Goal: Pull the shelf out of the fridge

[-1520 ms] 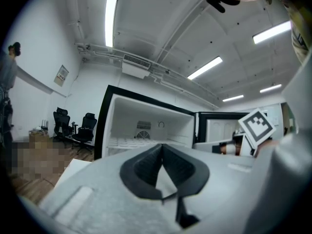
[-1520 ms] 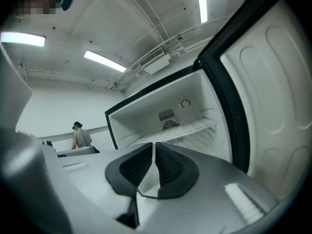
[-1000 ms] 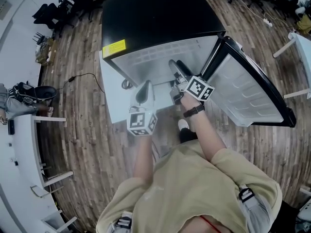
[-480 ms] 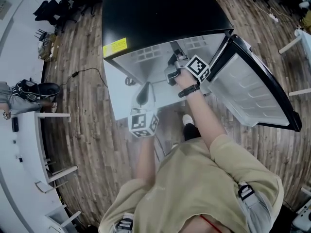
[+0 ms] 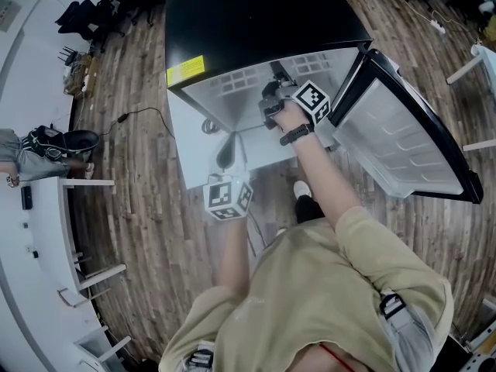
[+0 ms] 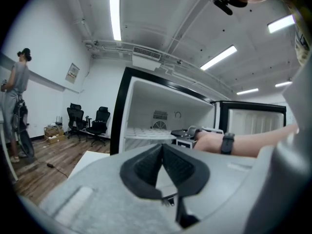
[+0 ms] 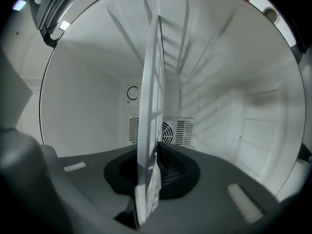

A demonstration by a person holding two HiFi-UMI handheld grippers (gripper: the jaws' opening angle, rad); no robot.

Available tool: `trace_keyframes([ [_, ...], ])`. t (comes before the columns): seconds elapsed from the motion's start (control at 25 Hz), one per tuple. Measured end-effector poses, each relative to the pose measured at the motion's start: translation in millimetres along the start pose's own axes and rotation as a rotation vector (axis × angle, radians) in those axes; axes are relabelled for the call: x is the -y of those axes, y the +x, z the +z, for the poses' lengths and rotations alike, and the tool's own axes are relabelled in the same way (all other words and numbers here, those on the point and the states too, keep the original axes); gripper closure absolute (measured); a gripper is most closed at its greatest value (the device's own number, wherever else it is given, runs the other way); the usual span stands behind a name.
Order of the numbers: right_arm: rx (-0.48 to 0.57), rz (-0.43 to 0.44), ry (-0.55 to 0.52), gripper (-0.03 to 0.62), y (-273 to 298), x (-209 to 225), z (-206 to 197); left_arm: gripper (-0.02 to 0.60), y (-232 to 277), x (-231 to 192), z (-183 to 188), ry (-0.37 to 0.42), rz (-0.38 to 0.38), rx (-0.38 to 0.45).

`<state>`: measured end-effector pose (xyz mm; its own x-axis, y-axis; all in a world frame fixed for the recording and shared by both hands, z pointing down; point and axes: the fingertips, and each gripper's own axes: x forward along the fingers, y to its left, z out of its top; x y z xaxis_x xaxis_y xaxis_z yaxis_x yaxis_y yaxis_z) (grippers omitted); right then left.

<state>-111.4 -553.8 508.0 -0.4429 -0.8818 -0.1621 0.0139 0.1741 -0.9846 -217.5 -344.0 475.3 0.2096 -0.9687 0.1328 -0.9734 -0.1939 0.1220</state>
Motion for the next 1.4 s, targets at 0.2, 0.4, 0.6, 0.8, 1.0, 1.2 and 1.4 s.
trace_keyframes([
  [0.2,0.033,0.010,0.041,0.556,-11.8,-1.4,-1.0,0.580,-9.8,5.3,3.4,0.004,0.005,0.014],
  [0.4,0.033,0.005,0.066,0.559,-28.4,-4.1,-4.5,0.580,-18.1,7.7,7.3,0.003,0.010,0.027],
  [0.6,0.025,0.000,0.081,0.562,-56.2,-8.7,-11.5,0.580,-28.7,13.0,12.9,-0.009,0.003,0.047],
  [0.8,0.002,-0.022,0.095,0.566,-90.8,-12.1,-20.2,0.580,-41.2,23.7,16.8,-0.018,-0.020,0.066],
  [1.0,-0.009,-0.022,0.106,0.566,-122.7,-16.4,-27.0,0.580,-56.4,27.8,23.2,-0.025,-0.018,0.098],
  [1.2,-0.018,-0.034,0.101,0.566,-155.5,-23.0,-34.6,0.580,-75.7,25.4,29.6,-0.033,-0.002,0.127],
  [1.4,-0.017,-0.044,0.049,0.566,-206.1,-21.6,-39.3,0.580,-90.8,30.3,23.9,-0.046,-0.020,0.130],
])
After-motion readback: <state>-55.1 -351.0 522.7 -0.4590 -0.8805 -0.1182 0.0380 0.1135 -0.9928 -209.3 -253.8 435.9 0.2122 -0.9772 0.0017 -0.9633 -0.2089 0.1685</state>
